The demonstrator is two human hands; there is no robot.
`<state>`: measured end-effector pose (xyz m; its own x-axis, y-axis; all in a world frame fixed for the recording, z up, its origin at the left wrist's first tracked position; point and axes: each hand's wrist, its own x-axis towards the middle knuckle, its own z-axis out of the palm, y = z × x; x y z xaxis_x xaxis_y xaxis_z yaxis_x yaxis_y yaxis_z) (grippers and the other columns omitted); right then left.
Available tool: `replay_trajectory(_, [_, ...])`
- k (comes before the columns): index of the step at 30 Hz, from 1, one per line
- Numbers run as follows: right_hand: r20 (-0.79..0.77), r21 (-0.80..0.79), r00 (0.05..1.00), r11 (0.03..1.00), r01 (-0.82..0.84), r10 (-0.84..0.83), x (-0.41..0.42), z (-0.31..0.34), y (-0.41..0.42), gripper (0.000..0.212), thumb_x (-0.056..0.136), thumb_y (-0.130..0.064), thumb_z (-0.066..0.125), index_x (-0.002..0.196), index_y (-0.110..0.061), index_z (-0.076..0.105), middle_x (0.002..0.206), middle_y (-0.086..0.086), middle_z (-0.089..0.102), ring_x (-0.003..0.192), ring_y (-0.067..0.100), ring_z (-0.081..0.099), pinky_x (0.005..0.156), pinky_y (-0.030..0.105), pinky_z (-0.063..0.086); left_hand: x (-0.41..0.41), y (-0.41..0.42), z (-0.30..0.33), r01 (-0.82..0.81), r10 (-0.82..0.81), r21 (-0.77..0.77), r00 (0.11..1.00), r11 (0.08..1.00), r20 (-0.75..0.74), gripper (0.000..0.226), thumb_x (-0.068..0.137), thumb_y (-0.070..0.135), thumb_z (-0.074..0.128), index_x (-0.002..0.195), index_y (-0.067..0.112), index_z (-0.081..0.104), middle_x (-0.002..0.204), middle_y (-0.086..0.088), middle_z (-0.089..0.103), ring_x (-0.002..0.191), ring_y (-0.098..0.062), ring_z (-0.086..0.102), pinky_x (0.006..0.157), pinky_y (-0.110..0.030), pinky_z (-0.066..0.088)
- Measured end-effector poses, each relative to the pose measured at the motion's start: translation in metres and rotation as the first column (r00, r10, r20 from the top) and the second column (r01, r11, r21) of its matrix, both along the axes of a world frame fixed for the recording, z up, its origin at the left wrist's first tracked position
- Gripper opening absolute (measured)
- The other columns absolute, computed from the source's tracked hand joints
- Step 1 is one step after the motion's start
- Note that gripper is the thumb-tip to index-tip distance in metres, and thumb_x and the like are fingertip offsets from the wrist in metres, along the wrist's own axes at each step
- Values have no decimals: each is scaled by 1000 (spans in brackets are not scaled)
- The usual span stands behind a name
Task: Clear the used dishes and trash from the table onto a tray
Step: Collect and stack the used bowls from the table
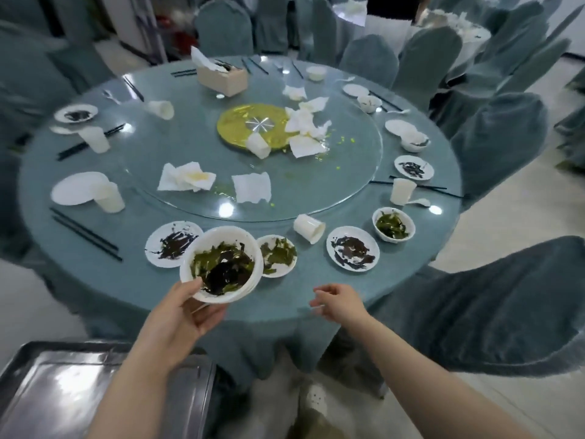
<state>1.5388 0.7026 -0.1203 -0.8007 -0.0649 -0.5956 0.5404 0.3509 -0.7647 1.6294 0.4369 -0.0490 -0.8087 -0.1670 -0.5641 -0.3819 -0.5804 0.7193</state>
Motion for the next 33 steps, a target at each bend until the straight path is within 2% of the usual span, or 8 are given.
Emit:
replay_trajectory(3, [27, -33, 998, 998, -61, 62, -36, -20, -15, 22, 93, -17, 56, 112, -6, 58, 87, 10, 71, 68, 20, 62, 61, 28, 51, -11, 3, -5, -139, 139, -2, 990, 990, 38, 29, 94, 20, 48, 121, 11, 51, 101, -15, 64, 94, -31, 61, 79, -41, 49])
replay_trajectory(10, [75, -67, 986, 987, -144, 149, -87, -32, -47, 30, 95, -30, 53, 121, -19, 43, 91, 14, 71, 57, 21, 66, 40, 19, 44, -27, 12, -12, -216, 224, -93, 970, 972, 94, 19, 95, 19, 48, 113, 15, 54, 106, -16, 62, 94, -31, 60, 84, -42, 50])
replay_trajectory(15, [-8, 10, 974, 974, -227, 227, -98, -30, -67, 29, 91, -11, 55, 120, -16, 51, 84, 9, 70, 49, 14, 63, 43, 20, 44, -39, 9, -10, -210, 221, -102, 969, 972, 111, 18, 95, 21, 49, 112, 17, 55, 101, -13, 65, 92, -30, 62, 79, -39, 51])
replay_trajectory(20, [-50, -120, 997, 991, -67, 61, -101, -7, -53, 26, 88, -10, 56, 111, -22, 56, 67, 5, 69, 46, 13, 60, 43, 21, 43, -66, 2, -8, -158, 162, -57, 983, 986, 82, 18, 94, 22, 50, 110, 22, 58, 95, -10, 69, 90, -27, 64, 76, -39, 51])
replay_trajectory(23, [-95, -155, 995, 988, 2, -16, -103, 5, -20, 22, 89, -10, 56, 103, -26, 58, 62, 2, 69, 48, 14, 58, 44, 22, 43, -88, 6, -12, -103, 103, -13, 994, 995, 30, 22, 93, 21, 49, 113, 24, 58, 101, -12, 69, 90, -29, 65, 76, -39, 51])
replay_trajectory(27, [-122, -141, 957, 959, 246, -264, -102, 10, 44, 20, 91, -13, 58, 110, -20, 59, 69, 4, 70, 53, 14, 59, 52, 26, 50, -125, 29, -15, 5, -5, 22, 1000, 1000, 19, 26, 93, 21, 50, 118, 19, 54, 103, -14, 66, 86, -29, 65, 76, -38, 52])
replay_trajectory(31, [-153, -58, 871, 884, 463, -467, -102, 12, 109, 44, 93, -14, 58, 135, -20, 47, 68, 7, 68, 51, 11, 60, 51, 26, 51, -161, 64, -8, 119, -119, 50, 993, 992, 10, 27, 93, 22, 51, 119, 15, 53, 98, -12, 69, 82, -27, 69, 67, -33, 58])
replay_trajectory(33, [-160, -49, 835, 849, 526, -527, -107, 12, 137, 48, 94, -13, 57, 139, -15, 43, 72, 11, 68, 53, 13, 60, 49, 24, 48, -178, 80, -6, 170, -170, 46, 985, 984, -6, 25, 92, 22, 52, 115, 15, 56, 91, -9, 73, 79, -25, 71, 64, -32, 59])
